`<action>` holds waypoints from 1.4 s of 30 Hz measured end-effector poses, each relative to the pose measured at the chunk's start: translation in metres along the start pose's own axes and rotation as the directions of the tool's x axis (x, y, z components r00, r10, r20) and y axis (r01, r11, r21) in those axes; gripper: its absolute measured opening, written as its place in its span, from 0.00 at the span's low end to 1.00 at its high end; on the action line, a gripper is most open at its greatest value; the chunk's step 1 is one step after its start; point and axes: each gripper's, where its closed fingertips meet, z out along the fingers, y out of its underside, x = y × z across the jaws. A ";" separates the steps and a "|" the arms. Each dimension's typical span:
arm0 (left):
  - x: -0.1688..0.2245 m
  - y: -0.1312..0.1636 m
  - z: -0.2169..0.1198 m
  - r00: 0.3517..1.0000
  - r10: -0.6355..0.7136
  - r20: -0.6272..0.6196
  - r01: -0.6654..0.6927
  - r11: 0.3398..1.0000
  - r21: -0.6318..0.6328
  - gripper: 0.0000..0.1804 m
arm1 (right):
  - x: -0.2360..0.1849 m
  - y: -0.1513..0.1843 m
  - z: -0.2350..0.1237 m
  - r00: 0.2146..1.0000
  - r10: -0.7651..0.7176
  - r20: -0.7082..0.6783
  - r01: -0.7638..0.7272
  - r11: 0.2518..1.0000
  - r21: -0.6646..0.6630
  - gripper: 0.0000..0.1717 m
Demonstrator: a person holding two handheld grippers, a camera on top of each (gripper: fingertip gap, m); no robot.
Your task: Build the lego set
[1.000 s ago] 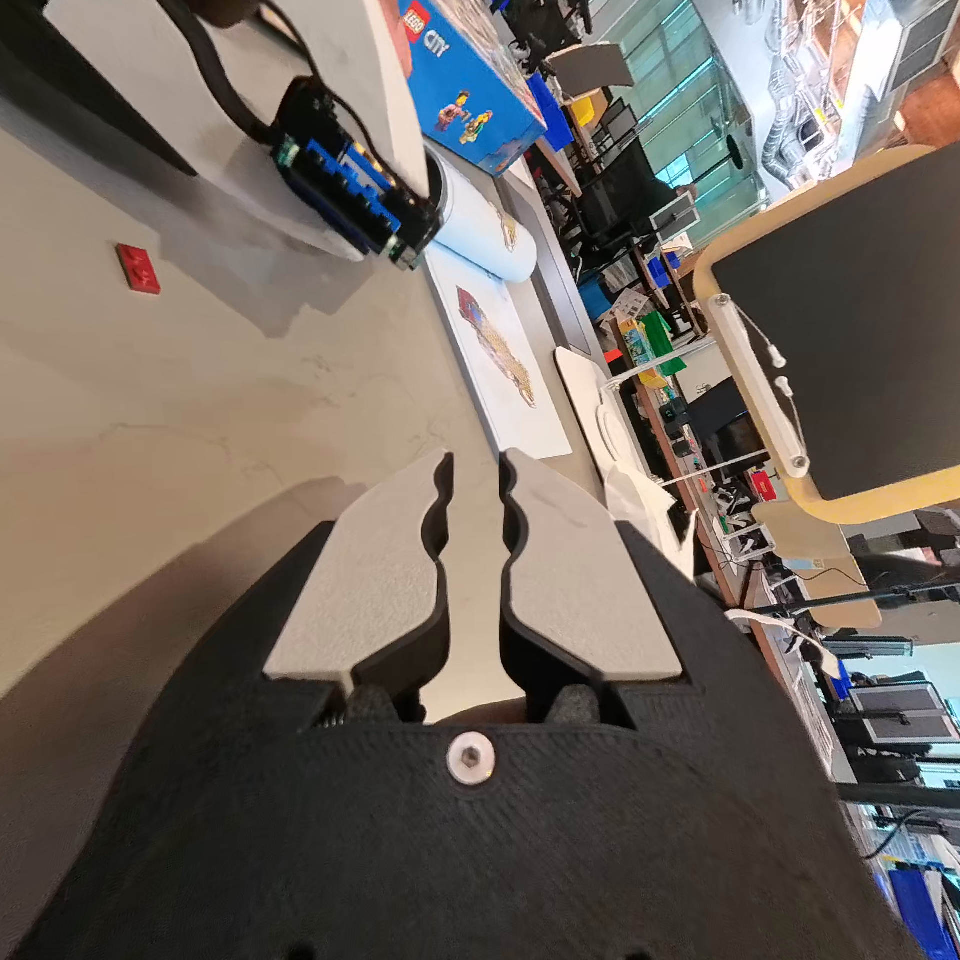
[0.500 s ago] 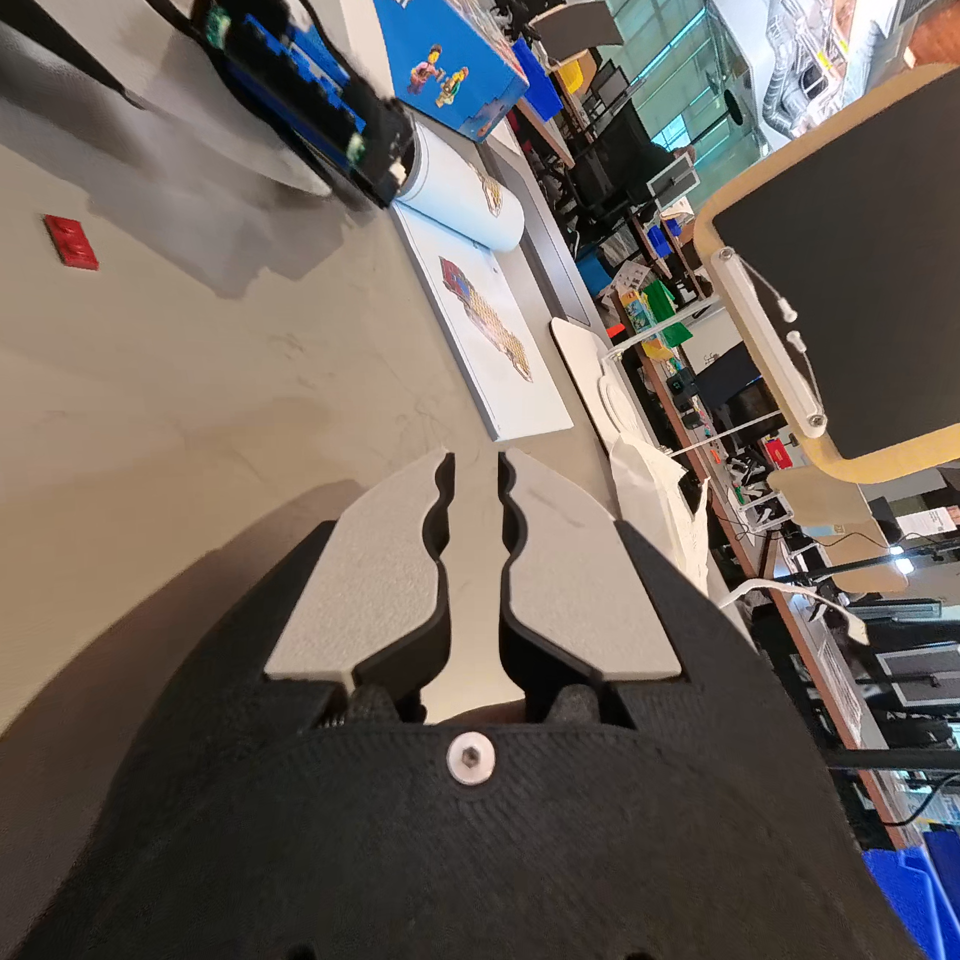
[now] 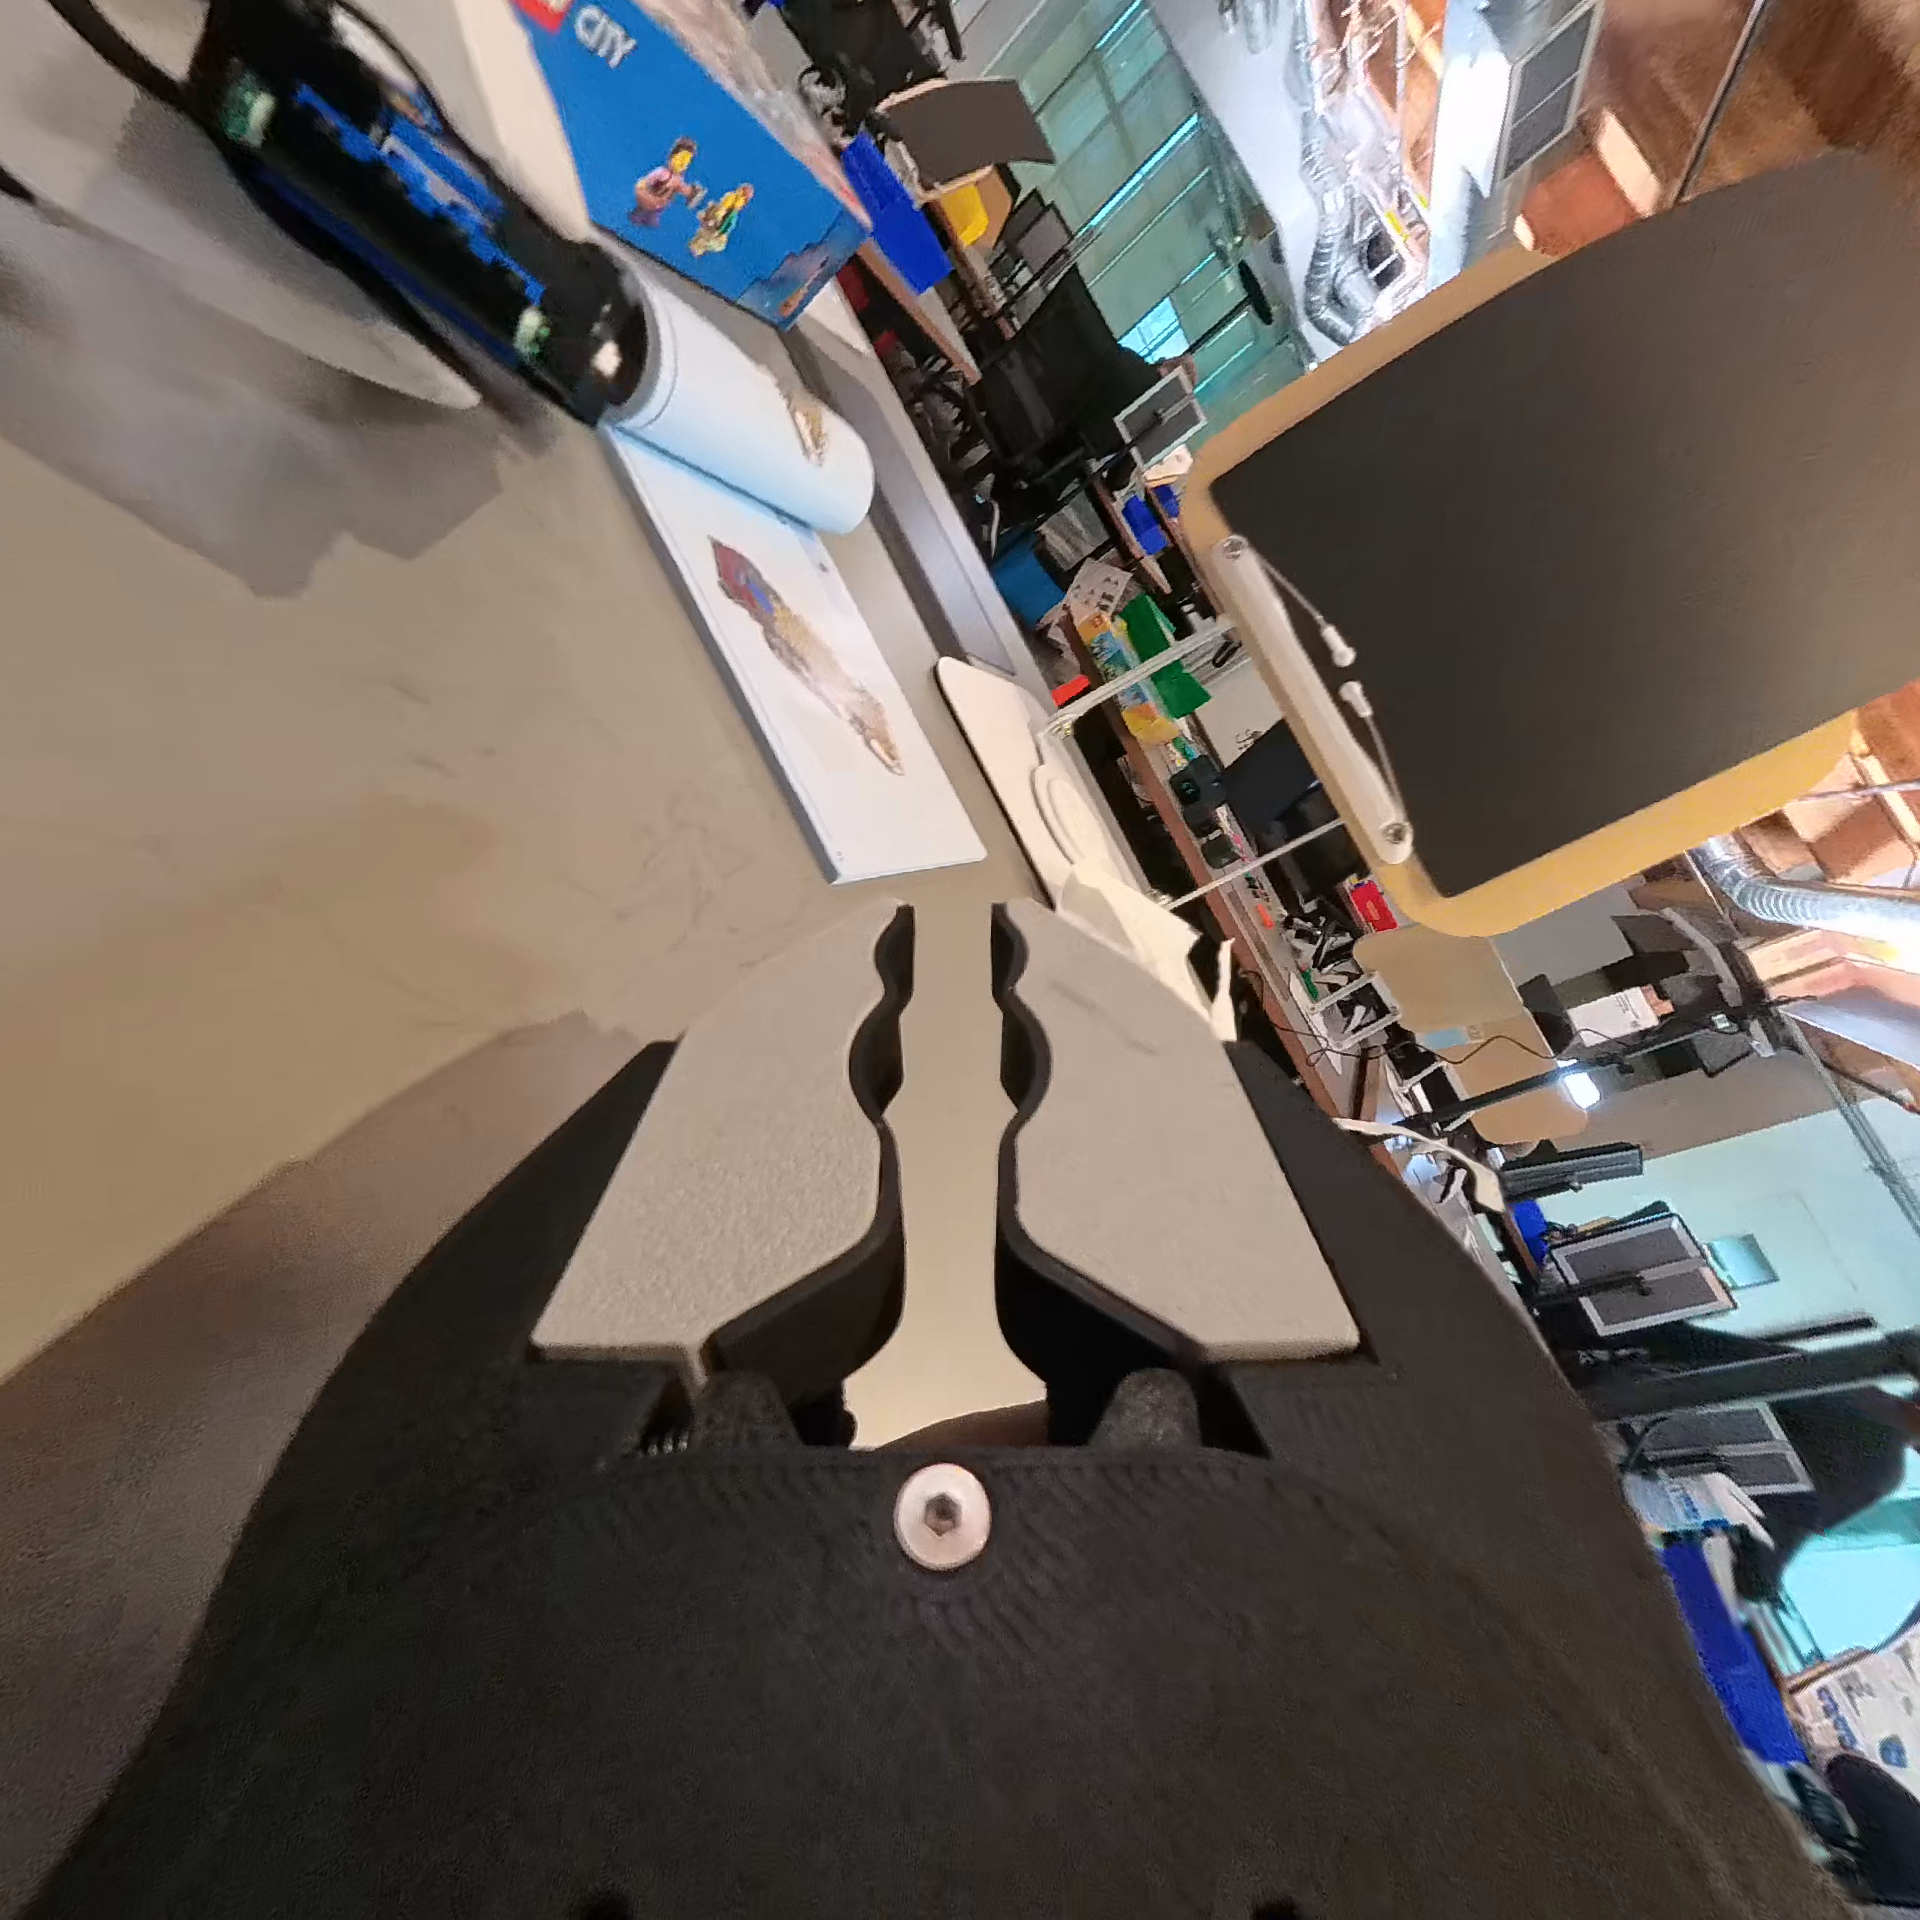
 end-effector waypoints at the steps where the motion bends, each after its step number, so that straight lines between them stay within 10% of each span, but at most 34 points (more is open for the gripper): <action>1: 0.000 -0.002 -0.001 1.000 0.007 0.003 -0.007 1.000 0.005 0.16 | 0.003 -0.003 -0.002 1.000 0.015 -0.001 -0.015 1.000 0.005 0.08; 12: 0.002 -0.010 -0.004 1.000 0.000 -0.007 0.000 0.999 0.046 0.16 | 0.015 0.005 -0.060 0.970 0.209 0.123 -0.195 0.974 -0.115 0.09; 22: 0.007 -0.016 -0.004 0.999 0.013 -0.029 -0.011 0.998 0.066 0.15 | -0.050 0.058 -0.139 0.787 0.390 0.478 -0.204 0.896 -0.396 0.11; 42: 0.010 -0.014 -0.002 0.998 0.023 -0.053 -0.019 0.997 0.079 0.15 | -0.103 0.035 -0.086 0.682 0.283 0.675 -0.091 0.948 -0.305 0.12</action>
